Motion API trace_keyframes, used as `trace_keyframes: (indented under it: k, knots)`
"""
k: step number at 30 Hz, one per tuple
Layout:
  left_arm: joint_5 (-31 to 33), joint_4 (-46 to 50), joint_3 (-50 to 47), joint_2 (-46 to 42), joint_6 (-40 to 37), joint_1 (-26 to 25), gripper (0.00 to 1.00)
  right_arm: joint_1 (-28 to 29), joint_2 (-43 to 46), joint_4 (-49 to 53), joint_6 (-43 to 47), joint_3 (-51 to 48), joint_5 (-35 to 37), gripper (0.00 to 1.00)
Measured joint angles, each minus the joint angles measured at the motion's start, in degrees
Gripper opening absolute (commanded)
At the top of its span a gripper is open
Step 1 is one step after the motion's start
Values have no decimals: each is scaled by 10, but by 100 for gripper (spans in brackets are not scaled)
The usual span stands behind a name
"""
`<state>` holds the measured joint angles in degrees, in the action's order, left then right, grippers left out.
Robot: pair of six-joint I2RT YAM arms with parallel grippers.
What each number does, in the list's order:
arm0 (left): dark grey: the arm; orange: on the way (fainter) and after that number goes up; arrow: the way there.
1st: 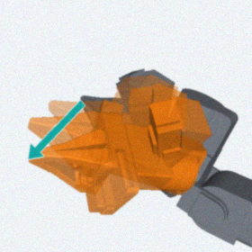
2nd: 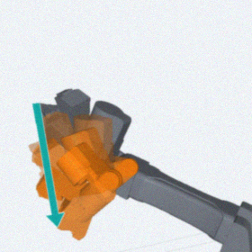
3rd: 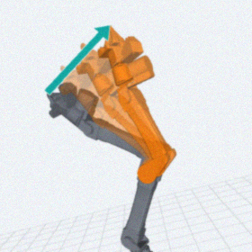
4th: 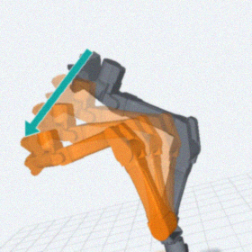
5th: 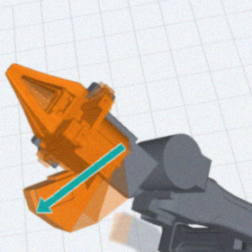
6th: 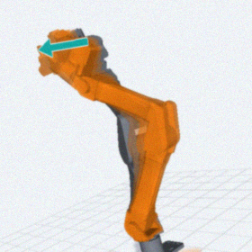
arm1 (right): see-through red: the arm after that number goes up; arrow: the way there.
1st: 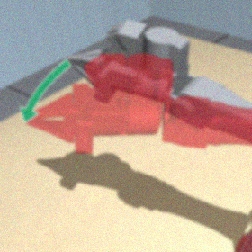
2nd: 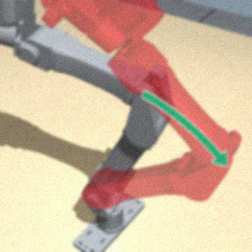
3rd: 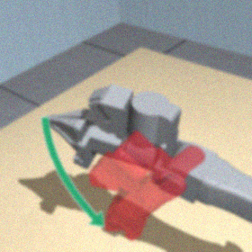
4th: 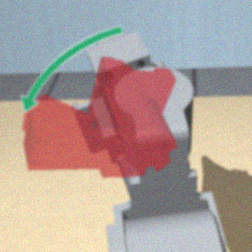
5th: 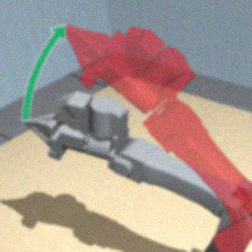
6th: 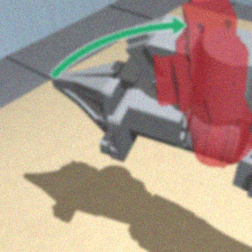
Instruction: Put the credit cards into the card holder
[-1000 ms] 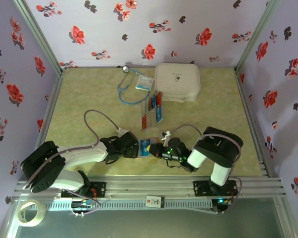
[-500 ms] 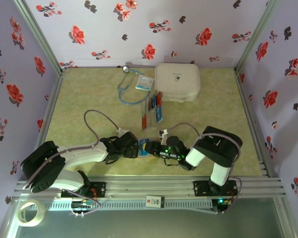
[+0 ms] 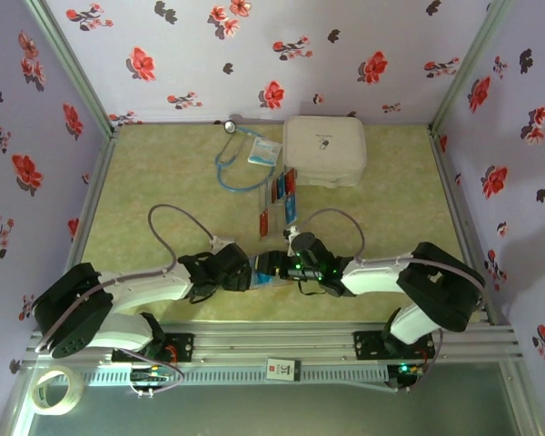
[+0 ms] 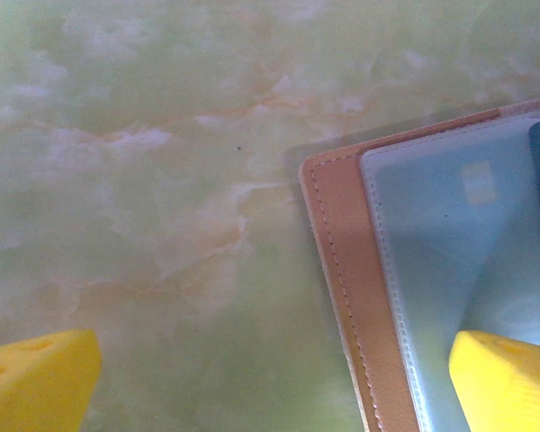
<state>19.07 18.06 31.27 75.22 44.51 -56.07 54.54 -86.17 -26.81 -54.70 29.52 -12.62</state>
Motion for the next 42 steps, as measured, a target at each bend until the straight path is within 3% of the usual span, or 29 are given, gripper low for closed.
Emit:
trace_keyframes:
  k: [12,14,21,24,42]
  knots:
    - [-2,4,-2,-51,0,29,100,0,32,210,68,63,51,61]
    - [-2,9,-2,-63,0,40,100,0,33,243,83,82,65,53]
    - [-2,40,-10,-82,-1,76,100,0,10,363,133,169,119,12]
    - [-2,50,-13,-82,-1,82,100,1,-14,398,146,197,132,4]
    - [-2,54,-13,-26,-16,83,100,13,-101,447,158,235,142,0]
